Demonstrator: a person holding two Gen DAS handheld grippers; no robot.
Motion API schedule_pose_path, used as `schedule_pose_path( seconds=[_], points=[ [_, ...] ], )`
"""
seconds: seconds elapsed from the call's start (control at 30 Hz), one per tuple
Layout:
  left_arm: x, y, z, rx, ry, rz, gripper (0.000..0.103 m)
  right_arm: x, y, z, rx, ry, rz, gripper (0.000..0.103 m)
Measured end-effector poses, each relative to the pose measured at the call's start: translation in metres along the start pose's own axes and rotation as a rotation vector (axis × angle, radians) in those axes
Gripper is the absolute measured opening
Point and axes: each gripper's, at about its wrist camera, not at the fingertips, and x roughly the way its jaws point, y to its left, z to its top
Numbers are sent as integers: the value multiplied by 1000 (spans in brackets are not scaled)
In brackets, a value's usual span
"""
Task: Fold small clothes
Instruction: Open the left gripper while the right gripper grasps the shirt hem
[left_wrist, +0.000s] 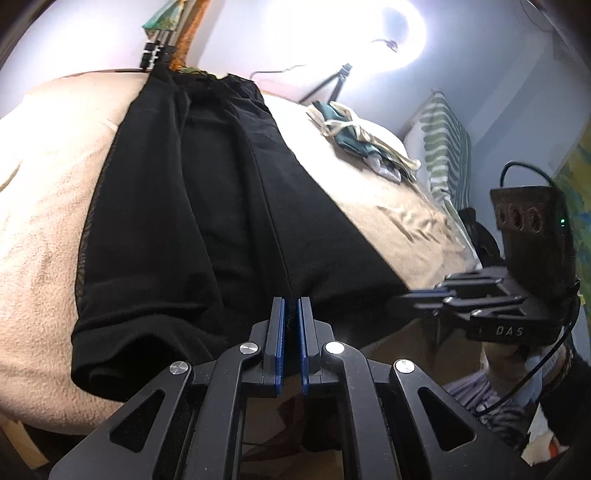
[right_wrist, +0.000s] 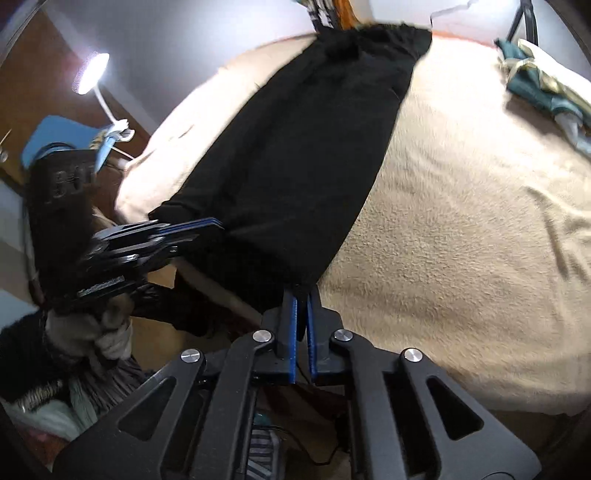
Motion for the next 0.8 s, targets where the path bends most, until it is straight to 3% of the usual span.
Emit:
schedule_pose_path(
  seconds=[0.1, 0.2, 0.27, 0.33, 0.43, 0.5, 0.7, 0.77, 0.8],
  points=[
    [-12, -4, -4, 51, 12, 19, 5, 5, 2, -7, -30, 40, -12, 11],
    [-39, 2, -5, 61, -10, 44, 6, 4, -4, -8, 12, 47, 37, 37],
    [-55, 13, -4, 40, -26, 73, 6, -4, -11, -4, 37, 9, 77, 43],
    [-65, 27, -3, 16, -33, 99, 6, -8, -16, -1, 89, -17, 132, 44],
    [-69, 55, -1, -50, -18, 161, 28, -4, -26, 3, 151, -19, 161, 44],
    [-63, 76, -1, -130, 8, 167, 31, 3, -28, 5, 169, -1, 155, 44],
    [-47, 97, 0, -261, 49, 45, 31, 27, -22, 7, 166, 56, 156, 42],
    [-45, 100, 1, -292, 55, -6, 31, 27, -22, 8, 154, 52, 142, 34],
    [-42, 100, 0, -293, 58, -17, 30, 28, -24, 9, 161, 52, 144, 23]
  ],
)
